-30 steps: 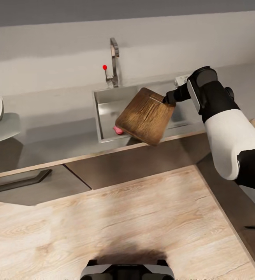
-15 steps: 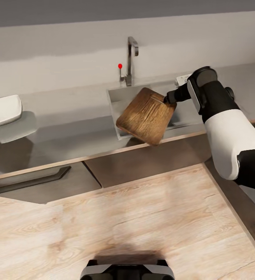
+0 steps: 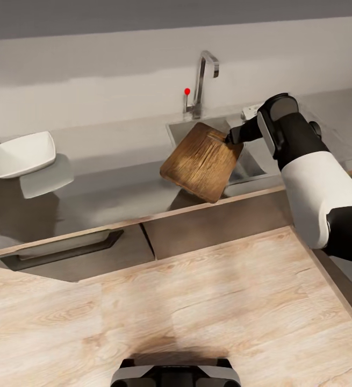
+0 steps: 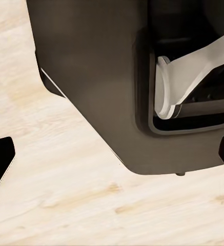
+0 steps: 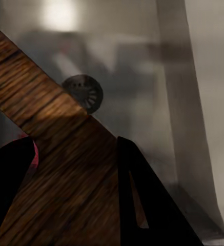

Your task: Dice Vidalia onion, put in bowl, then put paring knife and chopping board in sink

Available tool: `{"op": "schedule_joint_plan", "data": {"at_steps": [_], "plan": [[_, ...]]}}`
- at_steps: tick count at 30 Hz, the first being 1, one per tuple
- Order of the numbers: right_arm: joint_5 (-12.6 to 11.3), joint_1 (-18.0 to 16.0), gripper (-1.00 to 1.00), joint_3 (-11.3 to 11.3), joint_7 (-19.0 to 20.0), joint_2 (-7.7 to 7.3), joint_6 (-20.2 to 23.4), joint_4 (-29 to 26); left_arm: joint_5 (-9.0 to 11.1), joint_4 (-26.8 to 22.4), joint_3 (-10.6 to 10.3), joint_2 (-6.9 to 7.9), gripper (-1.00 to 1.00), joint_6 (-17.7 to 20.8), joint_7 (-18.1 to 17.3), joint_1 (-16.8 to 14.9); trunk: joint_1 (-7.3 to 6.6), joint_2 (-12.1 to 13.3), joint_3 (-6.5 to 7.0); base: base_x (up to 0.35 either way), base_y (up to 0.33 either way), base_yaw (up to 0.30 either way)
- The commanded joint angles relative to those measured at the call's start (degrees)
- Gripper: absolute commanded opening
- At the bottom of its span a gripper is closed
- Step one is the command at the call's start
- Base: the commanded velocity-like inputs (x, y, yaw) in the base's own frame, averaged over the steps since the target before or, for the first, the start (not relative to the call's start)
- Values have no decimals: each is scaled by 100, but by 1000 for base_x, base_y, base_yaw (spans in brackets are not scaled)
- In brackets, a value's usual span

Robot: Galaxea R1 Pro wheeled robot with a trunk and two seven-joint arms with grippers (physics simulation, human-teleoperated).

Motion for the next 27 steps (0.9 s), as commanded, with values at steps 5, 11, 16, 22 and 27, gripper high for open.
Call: {"op": "schedule_joint_plan", "data": {"at_steps": [5,11,16,22,27], "plan": [[24,-6,-100,20,43,1,21,82,11,-6,-11,2,100,-7,-9,3,3,-10,-7,0,298,0],[25,-6,-100,20,-114,1,21,97,11,-6,-11,2,100,-7,-9,1,3,-10,-7,0,298,0],[25,-6,-100,14,-244,2,1,122,11,-6,-11,2,100,-7,-9,2,3,-10,-7,0,298,0],[20,-6,-100,11,-617,15,-49,231,11,-6,-11,2,100,-7,-9,4,3,-10,-7,0,298,0],[21,-6,-100,-154,-738,17,-70,245,11,-6,-11,2,100,-7,-9,1,3,-10,-7,0,298,0]]}}
